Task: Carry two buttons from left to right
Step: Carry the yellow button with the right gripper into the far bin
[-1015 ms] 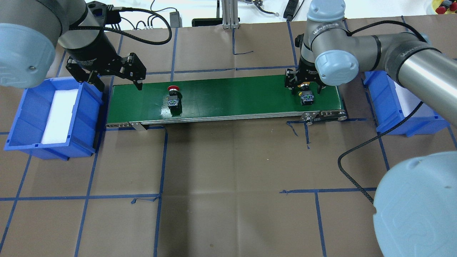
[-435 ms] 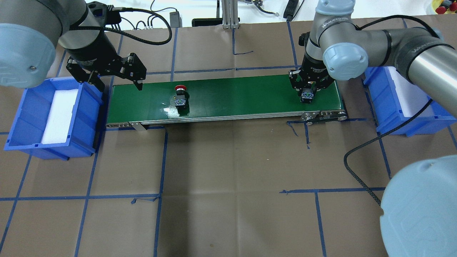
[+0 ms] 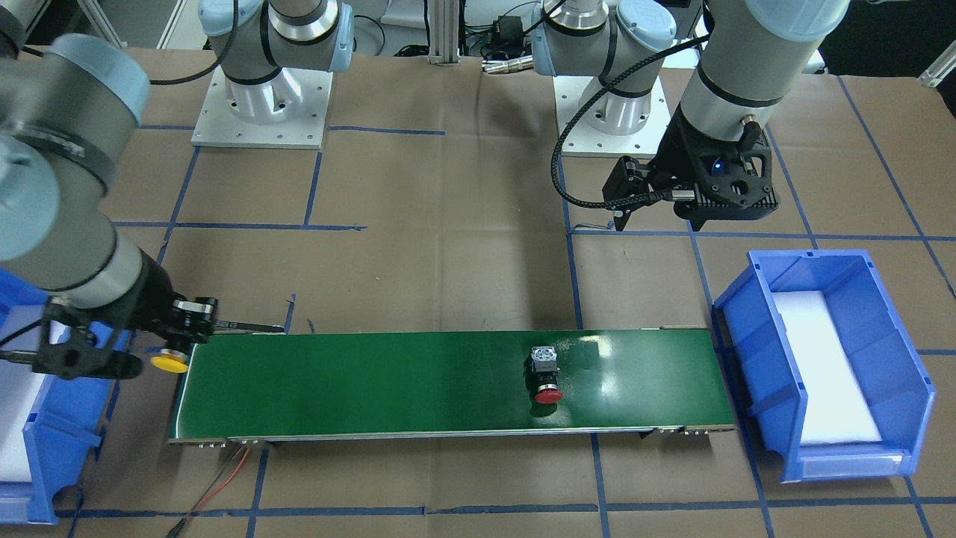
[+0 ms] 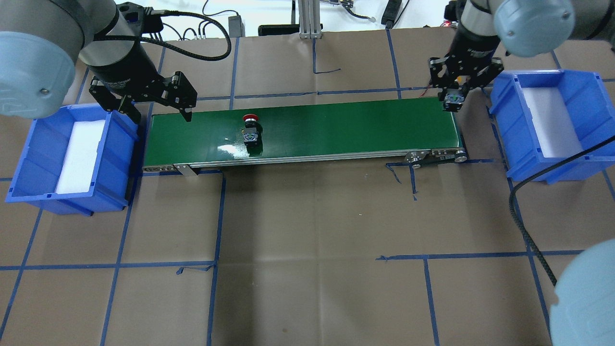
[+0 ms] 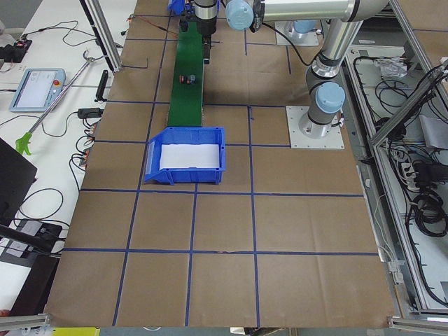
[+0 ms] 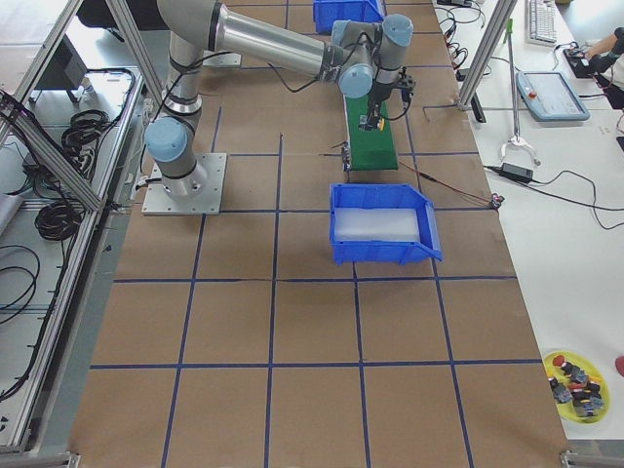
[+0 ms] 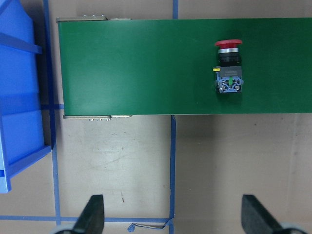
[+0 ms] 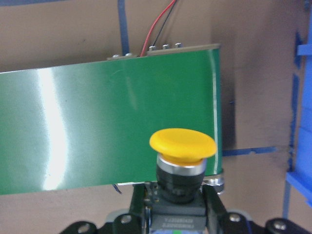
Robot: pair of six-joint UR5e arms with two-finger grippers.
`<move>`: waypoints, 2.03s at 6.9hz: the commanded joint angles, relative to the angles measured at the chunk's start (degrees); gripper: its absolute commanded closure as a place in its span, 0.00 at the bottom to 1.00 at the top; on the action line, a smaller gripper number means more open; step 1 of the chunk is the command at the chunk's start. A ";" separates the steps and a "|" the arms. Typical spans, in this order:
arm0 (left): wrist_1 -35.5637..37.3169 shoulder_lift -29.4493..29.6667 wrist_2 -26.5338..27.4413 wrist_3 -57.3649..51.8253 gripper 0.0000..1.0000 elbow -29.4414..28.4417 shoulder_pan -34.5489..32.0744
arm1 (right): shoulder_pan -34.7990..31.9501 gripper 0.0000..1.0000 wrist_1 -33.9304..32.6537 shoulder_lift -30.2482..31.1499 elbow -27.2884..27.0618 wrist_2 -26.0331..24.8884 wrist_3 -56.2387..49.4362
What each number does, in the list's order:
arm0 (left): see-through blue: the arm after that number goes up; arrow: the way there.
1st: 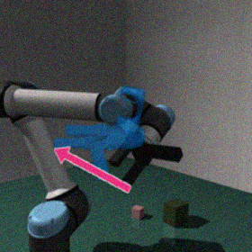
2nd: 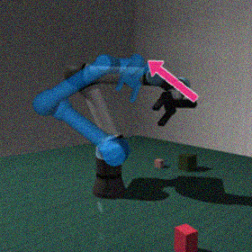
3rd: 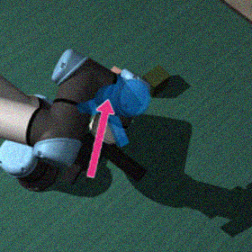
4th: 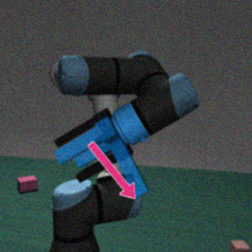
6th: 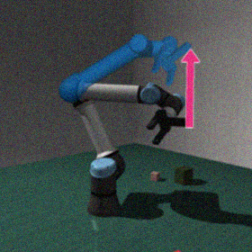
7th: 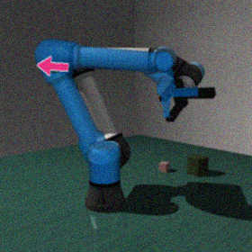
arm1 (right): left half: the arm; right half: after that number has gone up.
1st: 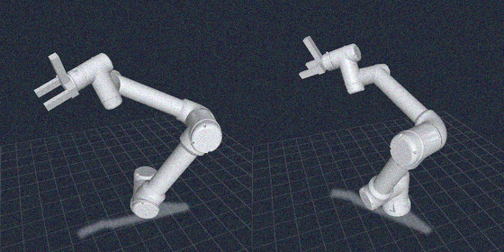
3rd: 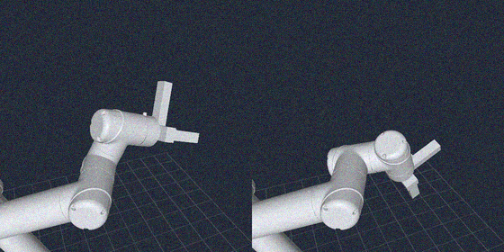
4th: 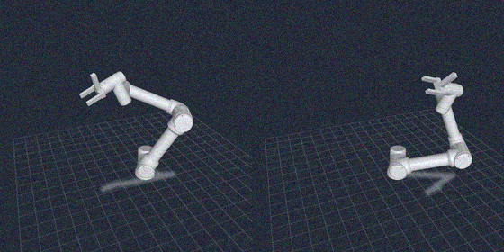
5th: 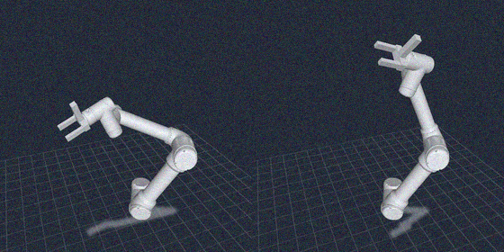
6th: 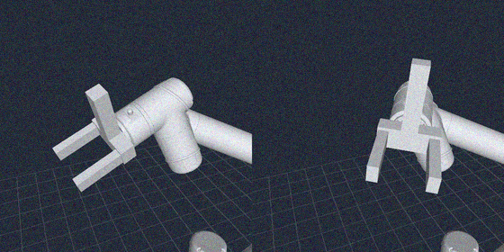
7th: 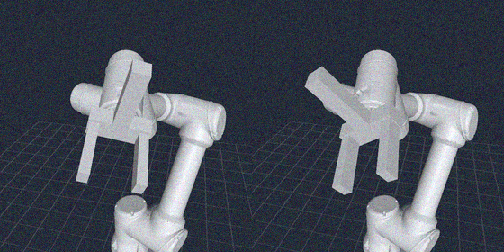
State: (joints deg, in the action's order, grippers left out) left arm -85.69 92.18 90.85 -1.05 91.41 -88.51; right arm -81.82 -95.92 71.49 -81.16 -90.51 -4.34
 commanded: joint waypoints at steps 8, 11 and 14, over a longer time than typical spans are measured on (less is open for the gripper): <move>0.00 0.11 0.03 0.09 0.00 0.09 0.00 | 23.37 0.94 -5.99 -5.74 -4.25 -0.11 -34.14; 0.09 0.11 0.03 0.09 0.00 0.09 0.00 | 23.46 0.94 -13.66 -7.15 -11.72 -0.55 -34.42; 0.26 0.11 0.03 0.09 0.00 0.09 0.00 | 23.90 0.93 -14.39 -8.47 -12.27 -2.64 -34.33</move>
State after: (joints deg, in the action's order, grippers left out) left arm -85.45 92.28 90.88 -0.97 91.49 -88.51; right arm -58.17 -110.14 63.34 -93.27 -91.71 -38.74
